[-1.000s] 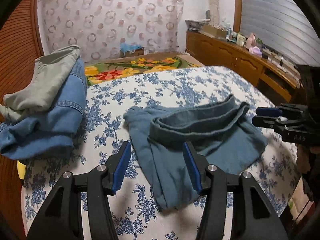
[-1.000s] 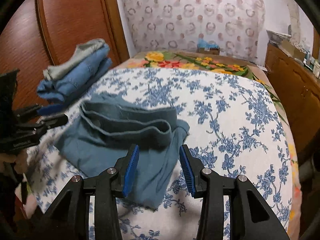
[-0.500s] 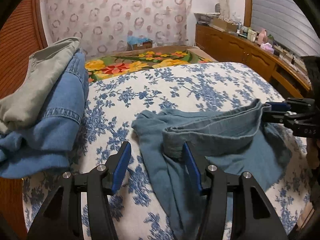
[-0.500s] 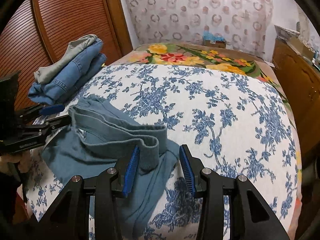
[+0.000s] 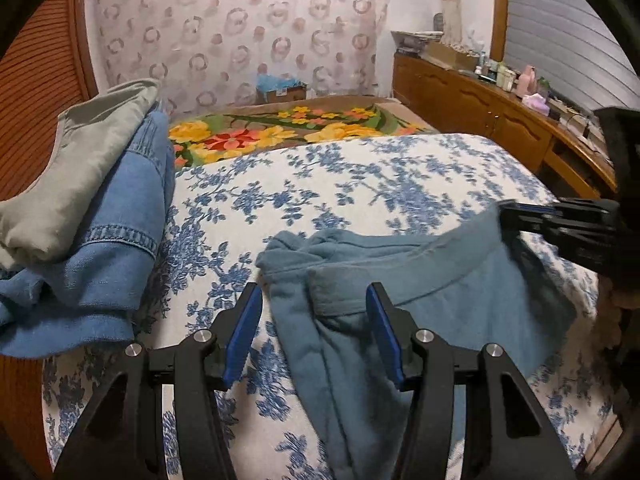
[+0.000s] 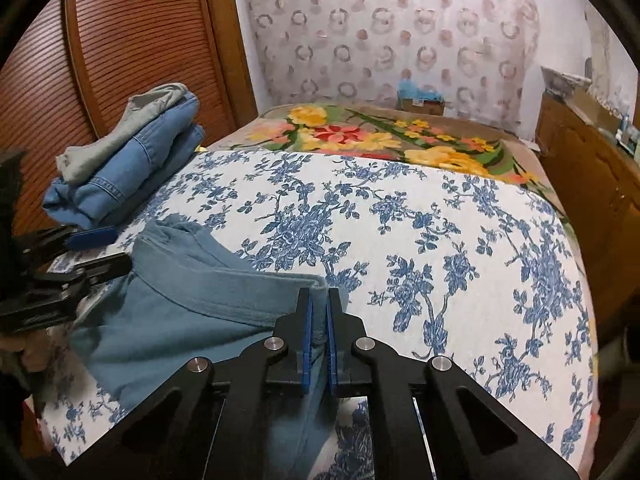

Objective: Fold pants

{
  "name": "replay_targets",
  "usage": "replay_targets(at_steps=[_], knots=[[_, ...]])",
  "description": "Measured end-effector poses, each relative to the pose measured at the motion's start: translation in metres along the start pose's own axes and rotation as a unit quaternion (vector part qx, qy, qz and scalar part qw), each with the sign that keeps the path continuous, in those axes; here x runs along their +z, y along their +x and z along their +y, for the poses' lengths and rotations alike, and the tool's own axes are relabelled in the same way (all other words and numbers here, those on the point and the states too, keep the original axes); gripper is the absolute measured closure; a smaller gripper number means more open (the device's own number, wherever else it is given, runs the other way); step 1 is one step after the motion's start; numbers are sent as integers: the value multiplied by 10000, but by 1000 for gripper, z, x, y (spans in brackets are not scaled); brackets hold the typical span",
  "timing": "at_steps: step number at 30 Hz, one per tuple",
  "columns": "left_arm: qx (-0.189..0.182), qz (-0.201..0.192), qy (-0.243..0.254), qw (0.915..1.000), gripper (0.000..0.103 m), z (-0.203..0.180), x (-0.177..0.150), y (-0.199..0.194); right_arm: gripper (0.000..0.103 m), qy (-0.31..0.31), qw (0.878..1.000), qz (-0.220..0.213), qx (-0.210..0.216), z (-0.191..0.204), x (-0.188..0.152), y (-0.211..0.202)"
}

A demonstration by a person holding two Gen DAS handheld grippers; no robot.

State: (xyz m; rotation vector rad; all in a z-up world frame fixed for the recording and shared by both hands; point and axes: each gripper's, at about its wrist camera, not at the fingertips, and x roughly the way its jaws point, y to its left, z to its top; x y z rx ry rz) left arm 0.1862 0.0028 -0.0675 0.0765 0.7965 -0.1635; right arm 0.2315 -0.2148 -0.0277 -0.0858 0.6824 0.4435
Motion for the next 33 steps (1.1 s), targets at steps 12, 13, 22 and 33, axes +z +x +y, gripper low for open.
replay_targets(at_steps=[12,13,22,33], knots=[[-407,-83,-28,9991,48,-12,-25,-33,77,267,9995,39,135,-1,-24,-35],[-432,-81,-35,9990,48,-13,-29,-36,75,272,9995,27,174,1,-30,-41],[-597,40,-17,9982,48,-19,-62,-47,71,95,9992,-40,386,13,-75,-88],[-537,233,-64,9983,48,-13,-72,-37,71,77,9991,326,243,16,-81,-69]])
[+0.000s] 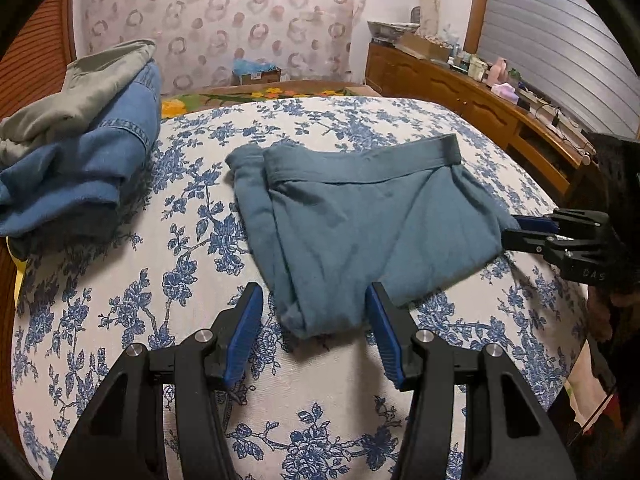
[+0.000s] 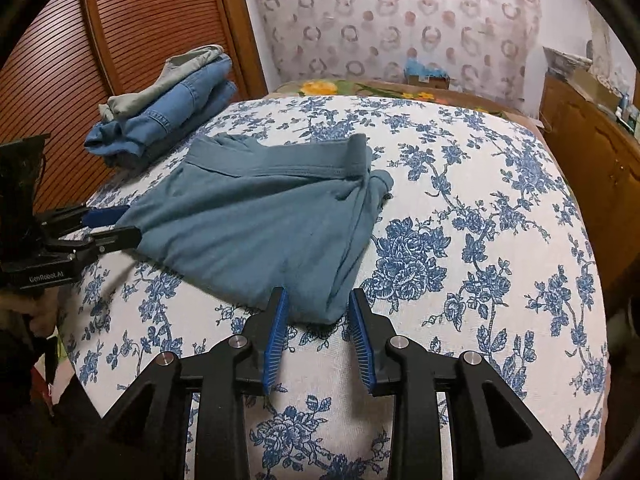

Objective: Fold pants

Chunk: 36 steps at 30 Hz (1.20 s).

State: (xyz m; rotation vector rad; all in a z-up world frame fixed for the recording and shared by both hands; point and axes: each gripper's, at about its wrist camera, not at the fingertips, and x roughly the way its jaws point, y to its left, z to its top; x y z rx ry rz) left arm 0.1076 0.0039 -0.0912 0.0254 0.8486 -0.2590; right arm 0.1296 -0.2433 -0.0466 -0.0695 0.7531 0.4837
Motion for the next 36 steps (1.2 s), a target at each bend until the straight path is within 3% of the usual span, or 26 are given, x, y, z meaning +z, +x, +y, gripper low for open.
replay_targets(at_steps=[5,10,11,13,16,28,36], knots=[[-169,-43,-38,9998,48,0,1,1,71,19,10000,8,-9,-1,3,3],[-220,-58,-74,9997,66,2,3,4,71,-38,9999,-17,-103,4,2,5],[-203,-44,-80,9998,66,2,3,5,71,-54,9999,-29,-115,4,2,5],[-213,-29,-157,9996,66,6,3,7,82,-71,10000,-48,-46,4,0,4],[-228,-28,-206,9995,66,8,2,6,85,-86,9999,-84,-37,3,-1,3],[-162,-2,-236,9996,67,7,1,9,88,-98,9999,-107,-35,4,-3,1],[-205,-98,-112,9997,89,2,0,6,94,-111,9998,-134,39,3,-4,-1]])
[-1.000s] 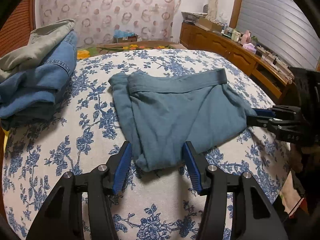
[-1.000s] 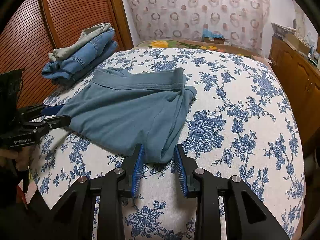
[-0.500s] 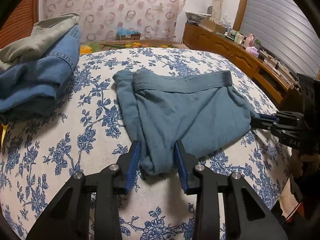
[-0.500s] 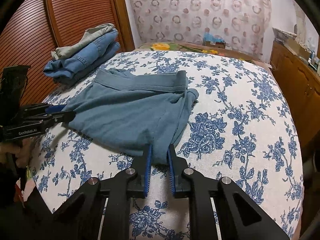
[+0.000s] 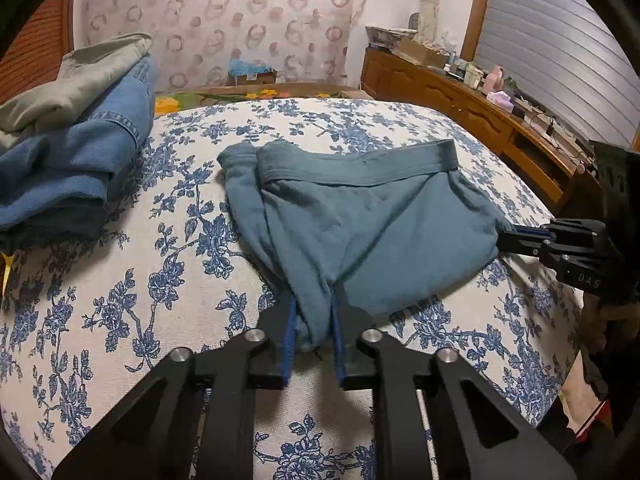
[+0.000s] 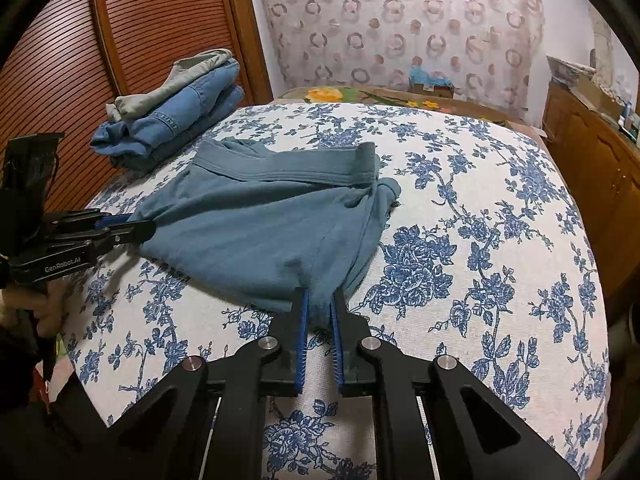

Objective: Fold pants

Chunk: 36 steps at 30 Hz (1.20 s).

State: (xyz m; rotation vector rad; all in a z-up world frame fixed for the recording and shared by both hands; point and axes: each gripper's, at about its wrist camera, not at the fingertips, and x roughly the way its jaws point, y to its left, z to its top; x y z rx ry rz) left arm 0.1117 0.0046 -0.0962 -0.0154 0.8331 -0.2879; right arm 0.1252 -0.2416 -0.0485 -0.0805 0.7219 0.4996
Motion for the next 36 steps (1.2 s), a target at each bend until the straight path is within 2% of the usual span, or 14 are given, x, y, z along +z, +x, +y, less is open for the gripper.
replay_targets(at_steps=[10,17,23,27,33,35,36], knots=[[-144,-144,82,9998,91,-14,-10,-26,101,118,9998,-114,80,-5,-14,-21],[-229,-143,152,9995,91,-25,-26,-42,102,216,9994,-221,143,-11,-34,-46],[-170,-49,77,9998,91,-19,-30,-36,102,175,9993,-338,55,-8,-25,-43],[-141,-44,125,9998,91,-20,-30,-36,79,63,9992,-369,-117,-2,-15,-32],[-160,-6,103,9998,91,-17,-31,-32,78,77,10000,-27,22,2,-8,-2],[-190,-7,81,9998,91,-16,-30,-31,81,-18,10000,-29,-19,6,-7,0],[-208,-17,65,9998,91,-15,-30,-31,95,-39,10000,-60,0,8,-6,-2]])
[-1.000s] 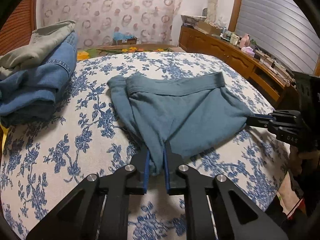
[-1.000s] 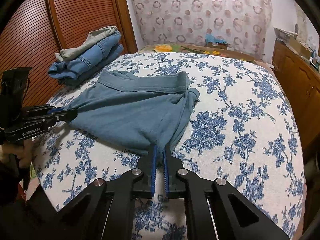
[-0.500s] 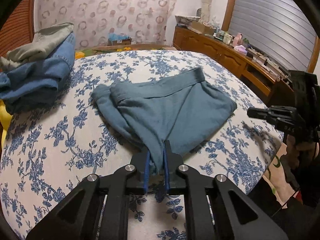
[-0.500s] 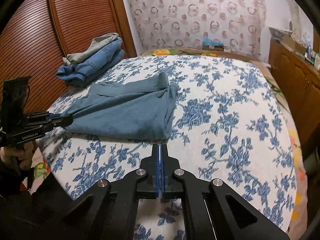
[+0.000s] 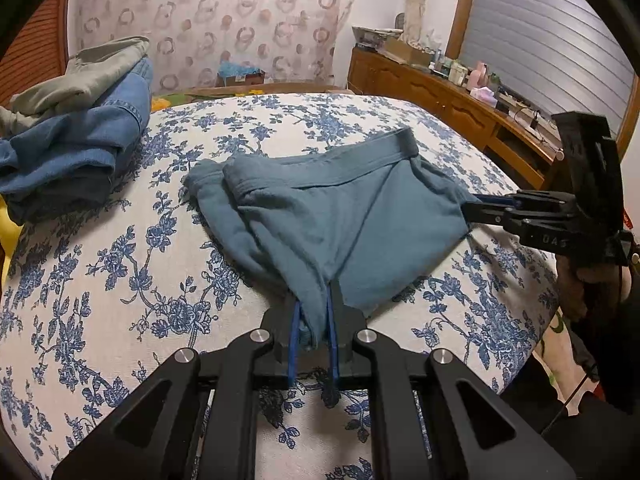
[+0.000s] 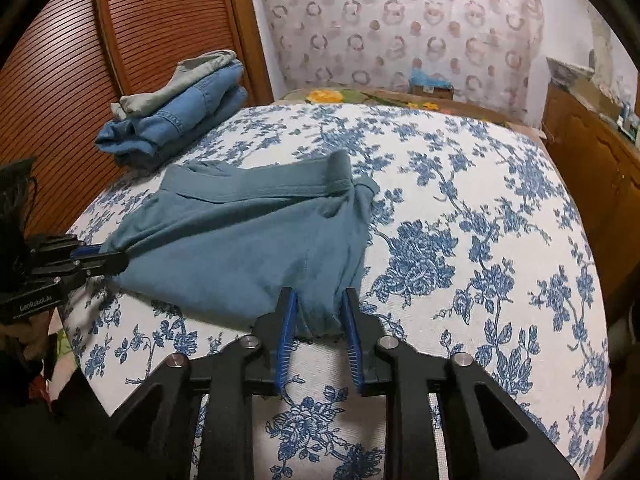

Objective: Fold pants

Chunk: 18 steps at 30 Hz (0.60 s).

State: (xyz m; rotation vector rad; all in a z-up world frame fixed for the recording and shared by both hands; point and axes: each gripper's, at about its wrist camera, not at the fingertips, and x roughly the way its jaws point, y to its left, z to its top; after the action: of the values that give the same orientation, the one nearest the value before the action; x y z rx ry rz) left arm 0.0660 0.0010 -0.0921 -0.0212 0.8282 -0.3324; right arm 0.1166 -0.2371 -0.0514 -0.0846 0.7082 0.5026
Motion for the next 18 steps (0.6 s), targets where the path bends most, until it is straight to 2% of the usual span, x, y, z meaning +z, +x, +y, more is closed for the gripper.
replay_targets(at_steps=[9,18], knots=[[-69,-115,42,9999,91,-5,-4,-20,98,134,9993,-263,236,3,-21,-39],[-40,120,76,9999,90,-17,-20,-31,98,229,9991,-234,258,11,-44,-69]])
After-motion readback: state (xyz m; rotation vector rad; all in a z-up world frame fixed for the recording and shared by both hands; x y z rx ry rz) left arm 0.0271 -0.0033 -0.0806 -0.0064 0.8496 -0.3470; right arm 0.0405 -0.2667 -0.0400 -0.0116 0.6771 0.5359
